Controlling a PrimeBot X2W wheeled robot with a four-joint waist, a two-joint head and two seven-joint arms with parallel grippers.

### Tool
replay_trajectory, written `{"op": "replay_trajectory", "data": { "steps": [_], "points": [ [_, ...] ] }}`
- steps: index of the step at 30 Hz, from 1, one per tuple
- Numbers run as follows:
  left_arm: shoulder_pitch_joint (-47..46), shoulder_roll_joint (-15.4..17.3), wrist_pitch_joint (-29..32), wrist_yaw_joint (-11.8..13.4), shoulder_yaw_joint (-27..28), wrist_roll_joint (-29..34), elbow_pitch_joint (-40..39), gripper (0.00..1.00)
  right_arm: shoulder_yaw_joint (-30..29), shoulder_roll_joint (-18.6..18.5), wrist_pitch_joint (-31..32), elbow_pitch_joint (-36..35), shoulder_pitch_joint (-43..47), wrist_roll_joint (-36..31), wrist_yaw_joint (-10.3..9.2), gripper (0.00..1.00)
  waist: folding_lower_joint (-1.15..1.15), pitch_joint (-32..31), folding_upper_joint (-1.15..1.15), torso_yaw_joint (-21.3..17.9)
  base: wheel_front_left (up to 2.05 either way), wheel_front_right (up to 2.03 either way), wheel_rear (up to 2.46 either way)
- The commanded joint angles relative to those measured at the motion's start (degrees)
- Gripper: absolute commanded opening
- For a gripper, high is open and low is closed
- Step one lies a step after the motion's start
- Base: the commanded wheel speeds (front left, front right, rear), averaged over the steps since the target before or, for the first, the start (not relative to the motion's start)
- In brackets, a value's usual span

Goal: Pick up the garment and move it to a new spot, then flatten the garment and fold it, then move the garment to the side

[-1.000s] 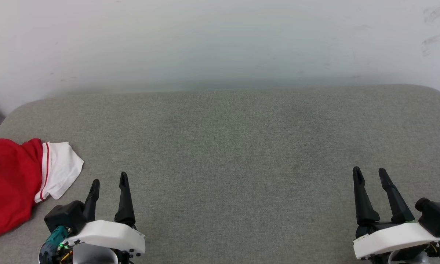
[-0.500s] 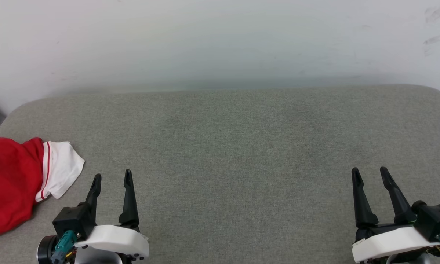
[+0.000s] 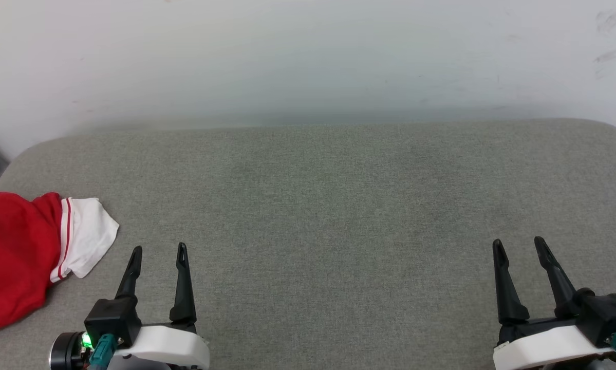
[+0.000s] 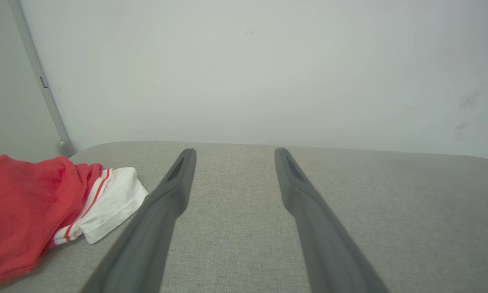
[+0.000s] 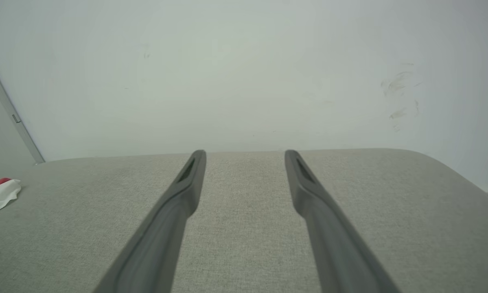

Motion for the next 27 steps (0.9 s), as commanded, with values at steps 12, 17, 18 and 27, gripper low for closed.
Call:
{"op": "replay_trajectory", "data": {
  "steps": [12, 17, 18, 27],
  "points": [
    [1.16, -1.5, -1.66, -2.03, 1.65, 6.29, 0.29, 1.0, -0.01, -0.16, -1.78, -1.15, 1.11, -3.29, -0.02, 1.0, 0.0, 0.03, 0.0, 0.01, 0.0, 0.0, 0.0],
    [1.58, -2.13, -2.19, -2.76, 2.34, 8.58, 0.41, 1.0, 0.32, -0.17, -2.3, -1.57, 1.48, -4.37, -0.02, 1.0, 0.0, -0.01, 0.0, 0.08, 0.0, 0.0, 0.0],
    [1.66, -2.25, -2.27, -2.82, 2.42, 9.09, 0.42, 1.0, 0.41, -0.16, -2.45, -1.48, 1.6, -4.35, -0.02, 1.0, 0.0, -0.01, 0.0, 0.11, 0.0, 0.0, 0.0],
    [2.17, -3.12, -2.9, -3.7, 3.55, 12.29, 0.5, 1.0, -0.54, -0.15, -3.01, -0.5, 1.95, -2.77, -0.02, 1.0, 0.0, -0.01, 0.0, 0.27, 0.0, 0.0, 0.0]
  ]
}}
